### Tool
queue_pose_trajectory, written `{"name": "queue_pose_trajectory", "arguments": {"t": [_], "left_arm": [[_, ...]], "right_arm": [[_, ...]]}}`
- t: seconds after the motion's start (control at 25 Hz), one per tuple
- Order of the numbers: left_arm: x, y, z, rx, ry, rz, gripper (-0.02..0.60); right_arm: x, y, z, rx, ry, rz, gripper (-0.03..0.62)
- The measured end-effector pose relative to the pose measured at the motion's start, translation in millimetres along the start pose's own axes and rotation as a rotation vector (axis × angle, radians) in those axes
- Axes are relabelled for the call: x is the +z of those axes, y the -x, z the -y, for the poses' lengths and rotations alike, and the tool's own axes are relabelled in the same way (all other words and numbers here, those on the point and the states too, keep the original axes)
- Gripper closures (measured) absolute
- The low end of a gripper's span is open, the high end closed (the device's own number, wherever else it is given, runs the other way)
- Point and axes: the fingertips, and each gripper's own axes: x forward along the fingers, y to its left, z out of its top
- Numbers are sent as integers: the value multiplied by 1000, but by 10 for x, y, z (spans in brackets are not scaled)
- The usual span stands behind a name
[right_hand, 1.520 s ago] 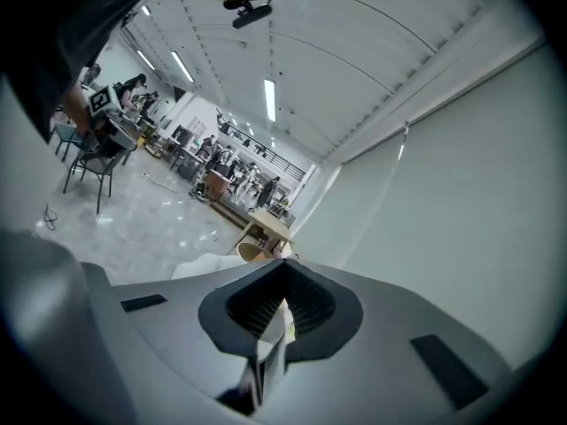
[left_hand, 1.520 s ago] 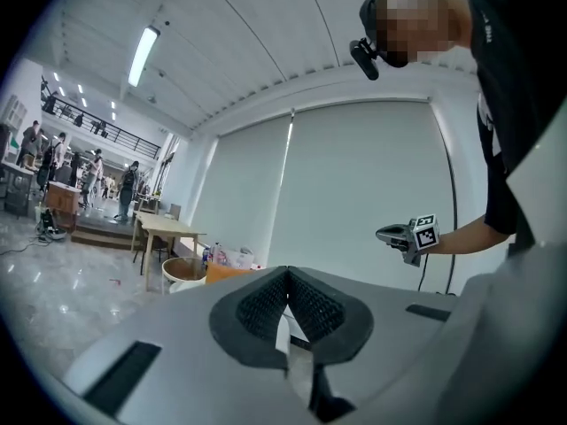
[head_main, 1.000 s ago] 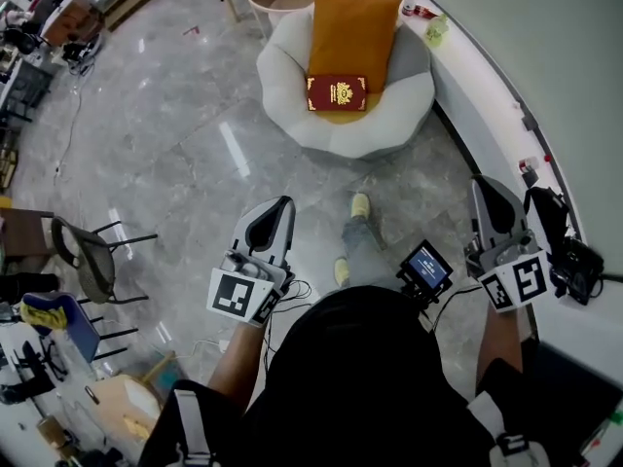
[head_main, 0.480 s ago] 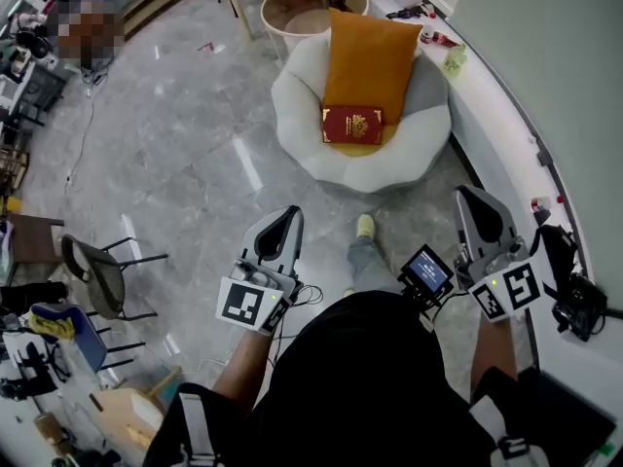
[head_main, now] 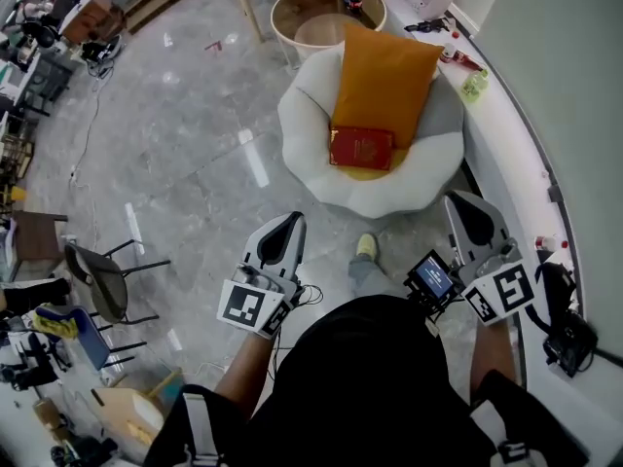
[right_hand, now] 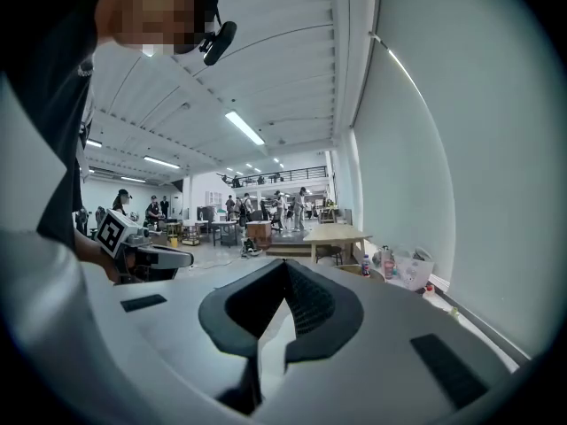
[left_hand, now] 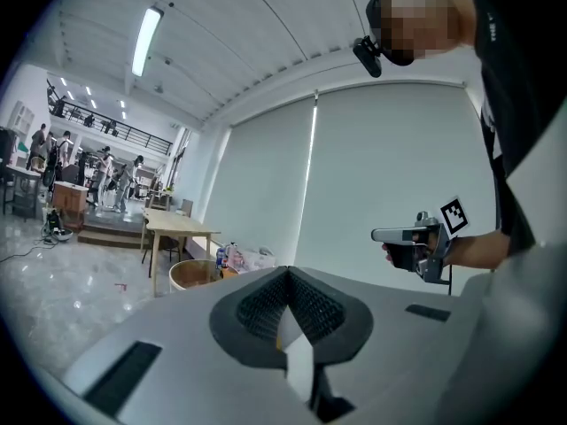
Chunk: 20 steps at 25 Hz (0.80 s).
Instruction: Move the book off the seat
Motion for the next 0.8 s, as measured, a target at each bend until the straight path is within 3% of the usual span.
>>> {"name": "queue_pose_trajectory", "arguments": {"t": [0.24,0.8], "left_arm": [[89,-590,-132,1,-30,-42,575],[190,-1131,-93,-26,-102,-114,575]], "right_arm": [[33,-324,435,17,-19,15,583],[97,-548,970,7,-53,73,583]]}}
